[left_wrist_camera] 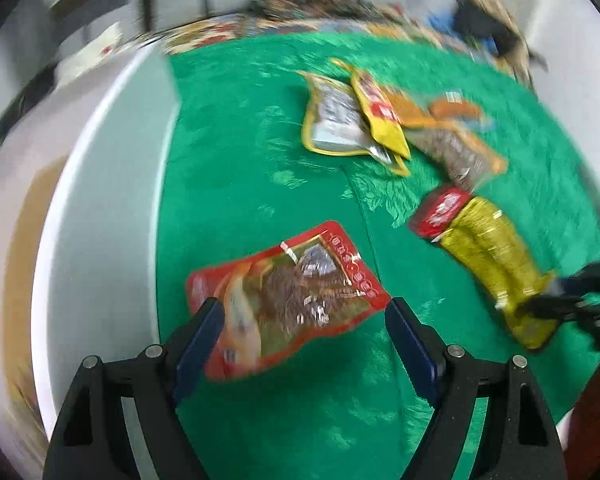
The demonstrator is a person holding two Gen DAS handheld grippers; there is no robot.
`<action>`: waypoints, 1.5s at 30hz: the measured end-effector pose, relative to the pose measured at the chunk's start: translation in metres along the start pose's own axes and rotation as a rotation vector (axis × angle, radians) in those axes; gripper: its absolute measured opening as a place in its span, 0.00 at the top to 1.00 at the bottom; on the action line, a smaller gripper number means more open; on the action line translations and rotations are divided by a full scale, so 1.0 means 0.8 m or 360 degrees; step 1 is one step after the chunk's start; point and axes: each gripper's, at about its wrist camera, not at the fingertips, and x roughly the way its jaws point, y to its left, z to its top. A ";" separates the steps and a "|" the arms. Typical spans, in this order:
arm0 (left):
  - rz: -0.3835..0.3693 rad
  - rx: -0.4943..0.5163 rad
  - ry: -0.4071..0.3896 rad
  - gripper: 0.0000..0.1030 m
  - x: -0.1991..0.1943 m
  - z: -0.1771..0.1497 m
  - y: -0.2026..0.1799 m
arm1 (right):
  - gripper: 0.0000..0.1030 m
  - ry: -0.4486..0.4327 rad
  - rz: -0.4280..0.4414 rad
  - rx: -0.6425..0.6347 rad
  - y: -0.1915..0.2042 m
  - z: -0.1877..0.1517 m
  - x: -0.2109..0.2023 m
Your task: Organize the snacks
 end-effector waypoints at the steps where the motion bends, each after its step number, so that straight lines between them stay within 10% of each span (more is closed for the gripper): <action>1: 0.0018 0.0065 0.0014 0.20 0.003 0.007 -0.005 | 0.74 0.0008 0.0012 0.0005 -0.003 -0.003 -0.003; 8: -0.0037 0.0164 0.0227 0.09 0.057 0.030 -0.013 | 0.74 0.0057 0.0043 0.0079 -0.030 -0.021 -0.017; 23: -0.0334 0.0047 0.0247 0.02 0.026 -0.018 -0.052 | 0.72 0.0005 -0.0050 0.0125 -0.071 -0.036 -0.046; 29: -0.0438 0.0034 0.0258 0.02 0.018 -0.026 -0.057 | 0.40 -0.0032 -0.0066 0.0200 -0.085 -0.040 -0.057; 45: -0.0487 0.0160 0.0198 0.02 -0.023 0.005 -0.031 | 0.40 -0.0071 -0.0040 0.0342 -0.116 -0.045 -0.074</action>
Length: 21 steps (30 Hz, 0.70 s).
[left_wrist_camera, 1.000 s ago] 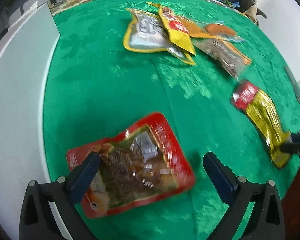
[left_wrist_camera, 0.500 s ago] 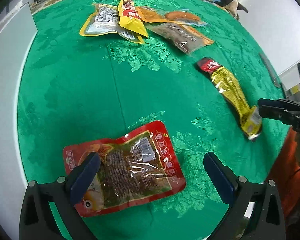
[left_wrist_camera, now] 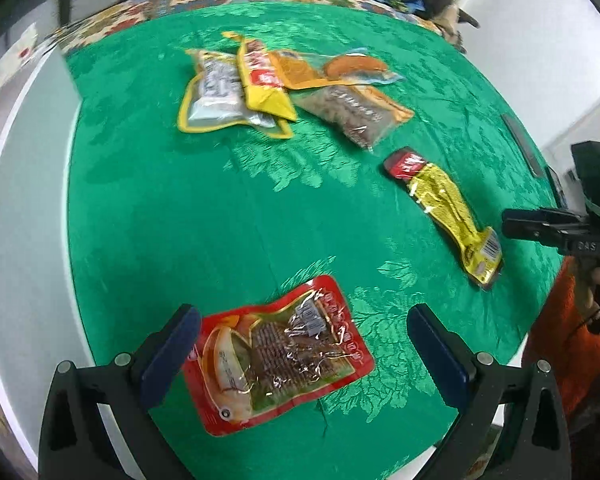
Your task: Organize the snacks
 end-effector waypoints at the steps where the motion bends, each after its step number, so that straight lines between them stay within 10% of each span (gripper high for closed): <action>1: -0.0009 0.0032 0.0015 0.02 0.001 0.003 -0.002 | 0.40 -0.0001 -0.0001 0.0003 -0.001 0.000 -0.001; 10: 0.0088 0.0634 0.0326 0.02 0.035 0.001 -0.051 | 0.40 -0.0012 0.0012 0.0010 -0.004 0.002 -0.005; 21: 0.0093 0.0715 0.0476 0.02 0.066 -0.025 -0.049 | 0.40 -0.0002 0.0037 -0.0002 -0.003 -0.001 -0.005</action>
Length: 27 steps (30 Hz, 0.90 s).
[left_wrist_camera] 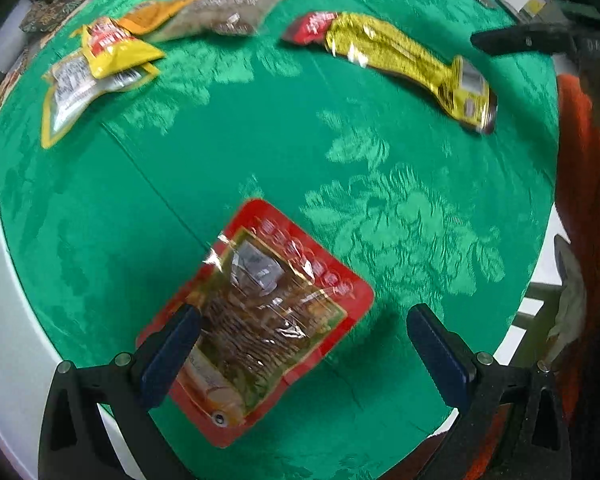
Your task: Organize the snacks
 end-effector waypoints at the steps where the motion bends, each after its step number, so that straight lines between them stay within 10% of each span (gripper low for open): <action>1: 0.0017 0.0011 -0.0007 0.02 0.001 -0.001 -0.003 | 0.40 0.0000 0.0000 0.0003 -0.001 -0.001 0.000; 10: -0.0247 -0.0071 -0.0072 0.02 -0.002 0.002 -0.019 | 0.40 -0.0017 0.0007 0.0021 -0.006 -0.001 -0.005; 27: 0.0235 -0.0164 -0.0118 0.00 0.014 0.016 -0.006 | 0.40 -0.0032 -0.0018 -0.0007 0.000 -0.001 -0.019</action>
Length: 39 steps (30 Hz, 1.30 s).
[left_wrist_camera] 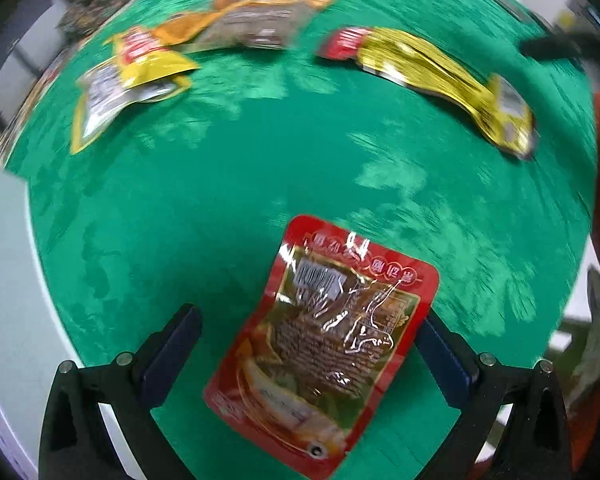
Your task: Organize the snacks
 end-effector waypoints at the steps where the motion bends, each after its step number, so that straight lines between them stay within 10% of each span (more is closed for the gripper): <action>1: 0.0017 -0.0052 -0.0004 0.00 0.001 0.001 0.007 | 0.40 0.0000 -0.0003 0.0001 0.000 0.001 0.000; 8: 0.0068 -0.0428 -0.0036 0.07 0.001 -0.005 0.044 | 0.40 0.0010 -0.0011 -0.0019 0.008 0.006 0.003; 12: 0.0011 -0.0596 -0.0124 0.32 -0.006 -0.019 0.050 | 0.40 0.0081 -0.0037 -0.0065 0.028 0.012 0.019; 20: 0.0100 -0.0624 -0.0233 0.56 -0.025 -0.025 0.037 | 0.34 0.0246 -0.0391 -0.0310 0.097 0.031 0.107; 23: 0.0048 -0.0706 -0.0272 0.58 -0.032 -0.029 0.051 | 0.46 0.0203 -0.0508 -0.0432 0.113 0.033 0.116; 39: -0.0140 -0.1115 -0.0704 0.61 -0.100 -0.095 0.090 | 0.58 -0.0002 0.0190 -0.0015 0.058 0.026 -0.005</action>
